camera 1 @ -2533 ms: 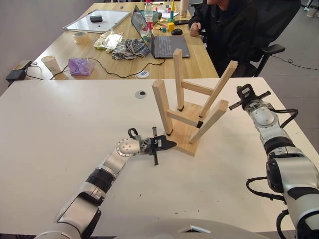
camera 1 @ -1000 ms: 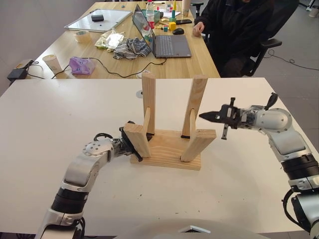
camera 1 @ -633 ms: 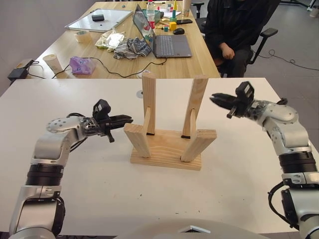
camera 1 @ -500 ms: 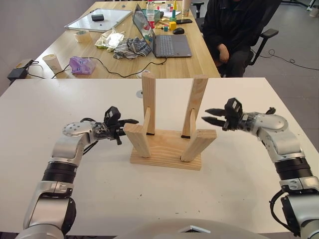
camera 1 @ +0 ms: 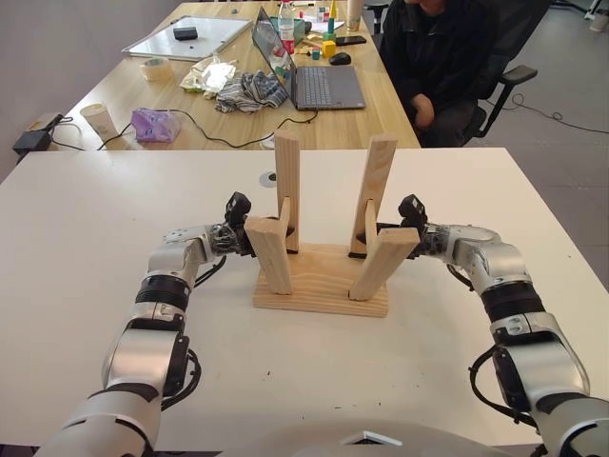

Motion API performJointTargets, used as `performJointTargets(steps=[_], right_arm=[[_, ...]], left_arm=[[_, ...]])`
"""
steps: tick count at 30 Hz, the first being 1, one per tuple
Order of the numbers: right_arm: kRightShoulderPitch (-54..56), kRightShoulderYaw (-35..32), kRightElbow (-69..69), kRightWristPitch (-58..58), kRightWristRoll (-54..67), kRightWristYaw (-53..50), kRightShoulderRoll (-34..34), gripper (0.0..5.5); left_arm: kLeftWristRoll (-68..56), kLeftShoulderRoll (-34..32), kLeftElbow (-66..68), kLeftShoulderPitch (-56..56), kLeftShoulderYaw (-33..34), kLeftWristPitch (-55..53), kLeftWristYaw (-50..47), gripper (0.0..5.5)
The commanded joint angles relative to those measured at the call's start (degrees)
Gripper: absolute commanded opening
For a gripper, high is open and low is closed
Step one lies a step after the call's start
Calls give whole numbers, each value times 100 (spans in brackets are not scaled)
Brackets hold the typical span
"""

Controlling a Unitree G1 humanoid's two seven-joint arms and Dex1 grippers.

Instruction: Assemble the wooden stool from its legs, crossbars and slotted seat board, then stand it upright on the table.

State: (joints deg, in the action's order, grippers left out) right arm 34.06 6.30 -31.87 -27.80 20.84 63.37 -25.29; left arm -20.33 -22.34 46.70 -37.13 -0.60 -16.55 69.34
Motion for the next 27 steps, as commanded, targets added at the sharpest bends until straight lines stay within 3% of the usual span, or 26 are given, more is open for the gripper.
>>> performJointTargets(steps=[1,4,9,16,17,18,23,27], right_arm=[[703,-122,-931,-1498,224,-2,231,149],[1189,93,-1708,-1677,-148,-63,371,147],[1620,351,-2903,-909,-869,-643,556,147],[1867,283,-3707,-533,-1024,-843,649,147],[1890,278,-3769,-537,-1022,-854,665,190],[1911,289,-3830,-530,-1038,-875,678,210],[1953,266,-4041,-303,-1392,-1049,686,314],[1829,429,-3936,113,-1774,-891,176,319]], left_arm=[[161,1,500,-349,2,-974,-355,169],[225,47,770,-605,-6,-1797,-614,167],[532,127,932,-569,-292,-2377,-968,167],[49,292,1764,-940,774,-2572,-2278,167],[42,292,1842,-981,835,-2568,-2359,167],[69,287,1908,-1007,858,-2556,-2434,203],[444,211,2025,-997,634,-2383,-2599,271],[1036,-468,1516,-670,35,-1829,-2075,271]])
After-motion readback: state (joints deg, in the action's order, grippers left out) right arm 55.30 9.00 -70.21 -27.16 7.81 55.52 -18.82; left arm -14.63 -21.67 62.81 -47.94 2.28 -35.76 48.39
